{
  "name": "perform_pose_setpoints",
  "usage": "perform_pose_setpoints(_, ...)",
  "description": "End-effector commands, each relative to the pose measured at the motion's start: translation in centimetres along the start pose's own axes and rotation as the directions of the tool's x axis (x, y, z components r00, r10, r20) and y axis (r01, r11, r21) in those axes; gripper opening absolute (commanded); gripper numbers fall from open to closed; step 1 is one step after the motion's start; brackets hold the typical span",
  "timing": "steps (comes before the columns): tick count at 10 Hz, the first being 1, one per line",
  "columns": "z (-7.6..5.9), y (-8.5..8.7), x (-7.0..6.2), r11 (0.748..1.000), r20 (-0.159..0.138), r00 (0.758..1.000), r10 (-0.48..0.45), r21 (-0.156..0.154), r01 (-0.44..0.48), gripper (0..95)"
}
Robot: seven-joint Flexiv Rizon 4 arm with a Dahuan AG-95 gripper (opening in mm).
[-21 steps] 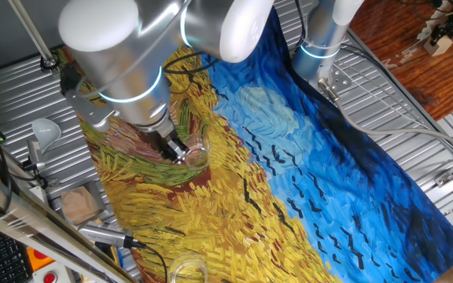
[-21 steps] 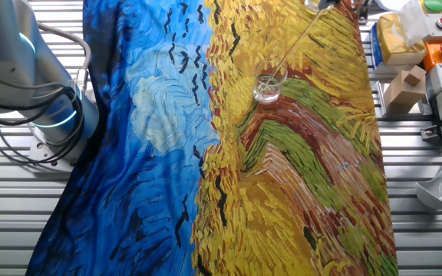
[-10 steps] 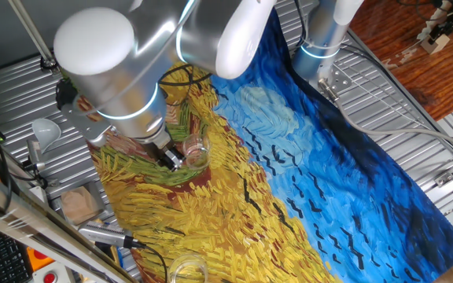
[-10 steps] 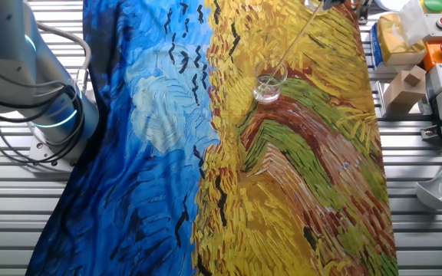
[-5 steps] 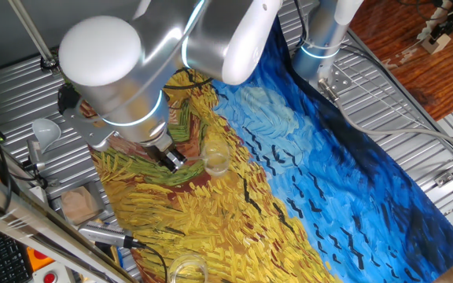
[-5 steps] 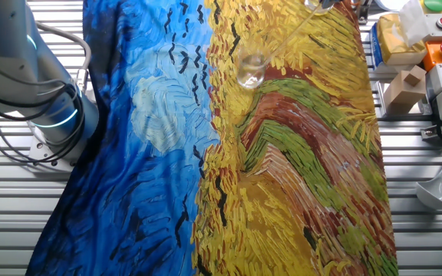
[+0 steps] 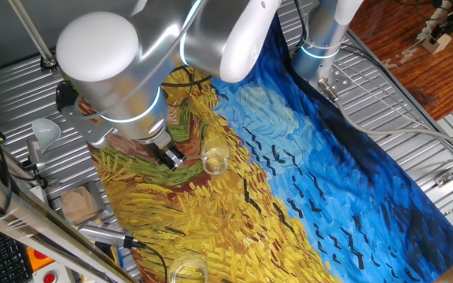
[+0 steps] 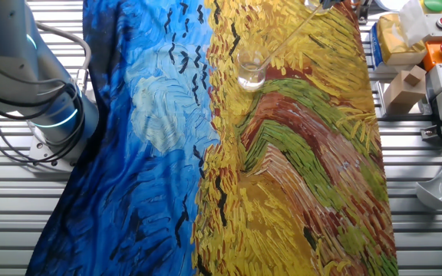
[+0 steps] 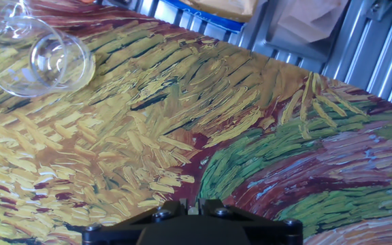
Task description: Stir the beaker with a glass rod
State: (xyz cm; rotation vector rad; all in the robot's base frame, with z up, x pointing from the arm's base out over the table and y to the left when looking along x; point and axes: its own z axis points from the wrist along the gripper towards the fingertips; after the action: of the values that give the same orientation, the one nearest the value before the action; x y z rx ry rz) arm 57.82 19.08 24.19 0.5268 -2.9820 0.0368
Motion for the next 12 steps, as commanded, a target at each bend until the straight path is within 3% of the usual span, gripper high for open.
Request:
perform_pose_setpoints(1, -0.1, 0.0, 0.1, 1.000, 0.007, 1.000, -0.001, 0.000, 0.001, 0.0)
perform_pose_setpoints(12, -1.3, 0.2, 0.9, 0.999, 0.034, 0.999, 0.008, -0.035, -0.007, 0.0)
